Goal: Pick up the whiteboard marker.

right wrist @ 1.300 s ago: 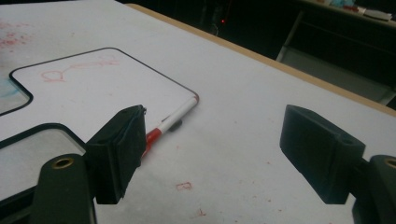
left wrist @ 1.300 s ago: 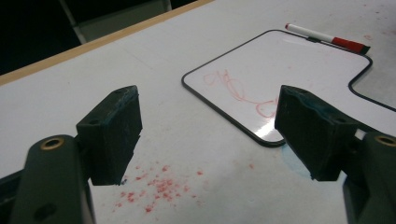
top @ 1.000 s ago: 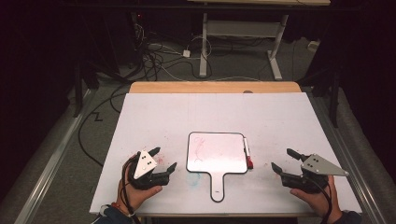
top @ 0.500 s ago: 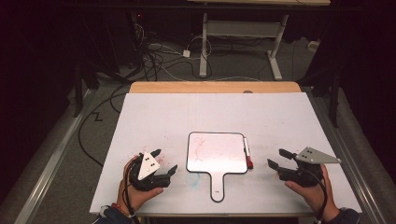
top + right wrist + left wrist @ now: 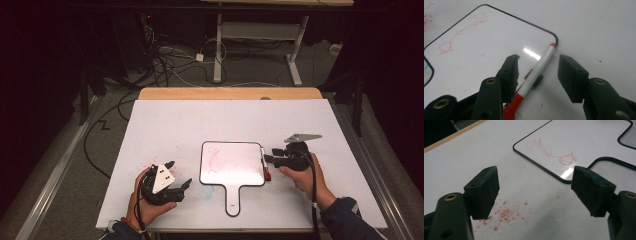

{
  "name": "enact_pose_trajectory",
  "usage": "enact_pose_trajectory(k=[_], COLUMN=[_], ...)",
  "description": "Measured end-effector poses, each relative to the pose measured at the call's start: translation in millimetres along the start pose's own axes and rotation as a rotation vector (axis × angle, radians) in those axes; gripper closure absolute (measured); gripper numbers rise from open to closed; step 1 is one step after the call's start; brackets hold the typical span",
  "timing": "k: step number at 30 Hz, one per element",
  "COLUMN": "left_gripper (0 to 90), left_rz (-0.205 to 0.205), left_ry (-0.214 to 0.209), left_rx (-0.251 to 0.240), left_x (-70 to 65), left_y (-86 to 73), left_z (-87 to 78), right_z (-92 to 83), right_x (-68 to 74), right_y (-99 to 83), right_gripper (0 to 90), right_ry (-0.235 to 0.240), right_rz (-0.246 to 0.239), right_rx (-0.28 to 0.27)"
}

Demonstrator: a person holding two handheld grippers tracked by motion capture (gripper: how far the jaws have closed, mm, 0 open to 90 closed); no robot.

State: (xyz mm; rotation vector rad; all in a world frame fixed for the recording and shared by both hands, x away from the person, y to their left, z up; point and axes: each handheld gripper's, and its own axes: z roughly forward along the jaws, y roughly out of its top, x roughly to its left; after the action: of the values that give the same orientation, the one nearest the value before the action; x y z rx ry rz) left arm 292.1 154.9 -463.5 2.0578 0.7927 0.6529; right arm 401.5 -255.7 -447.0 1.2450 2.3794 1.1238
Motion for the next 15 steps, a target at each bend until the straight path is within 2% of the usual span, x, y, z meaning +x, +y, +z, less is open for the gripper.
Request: enact_pose_trajectory(k=[3, 5, 6, 7, 11, 14, 15], left_gripper=[21.7, 21.8, 21.8, 21.8, 21.8, 21.8, 21.8], left_rz=[-0.001, 0.002, 0.003, 0.004, 0.007, 0.007, 0.01], left_ry=[0.0, -0.003, -0.004, -0.004, -0.007, -0.011, -0.012], left_rx=[0.002, 0.008, 0.01, 0.01, 0.012, 0.012, 0.016], left_x=[-0.4, -0.2, -0.4, -0.7, -1.4, -2.2, -2.6], left_y=[-0.9, -1.3, -1.5, -1.6, -1.2, -0.1, 0.3], left_z=[-0.4, -0.6, -0.5, -0.6, -0.4, 1.0, 1.5], right_z=[20.4, 24.8, 32.2, 32.2, 32.7, 30.1, 29.0], right_x=[-7.9, -9.5, -11.4, -11.4, -12.7, -11.9, -10.9], right_y=[5.0, 5.5, 5.8, 5.8, 7.2, 8.1, 8.6], right_gripper=[53.2, 54.0, 59.8, 59.8, 71.7, 76.8, 78.1], right_ry=[0.004, 0.005, 0.002, 0.002, 0.001, 0.015, 0.007], right_rz=[0.055, 0.067, 0.077, 0.077, 0.094, 0.086, 0.078], right_rx=[0.048, 0.055, 0.065, 0.065, 0.048, 0.034, 0.03])
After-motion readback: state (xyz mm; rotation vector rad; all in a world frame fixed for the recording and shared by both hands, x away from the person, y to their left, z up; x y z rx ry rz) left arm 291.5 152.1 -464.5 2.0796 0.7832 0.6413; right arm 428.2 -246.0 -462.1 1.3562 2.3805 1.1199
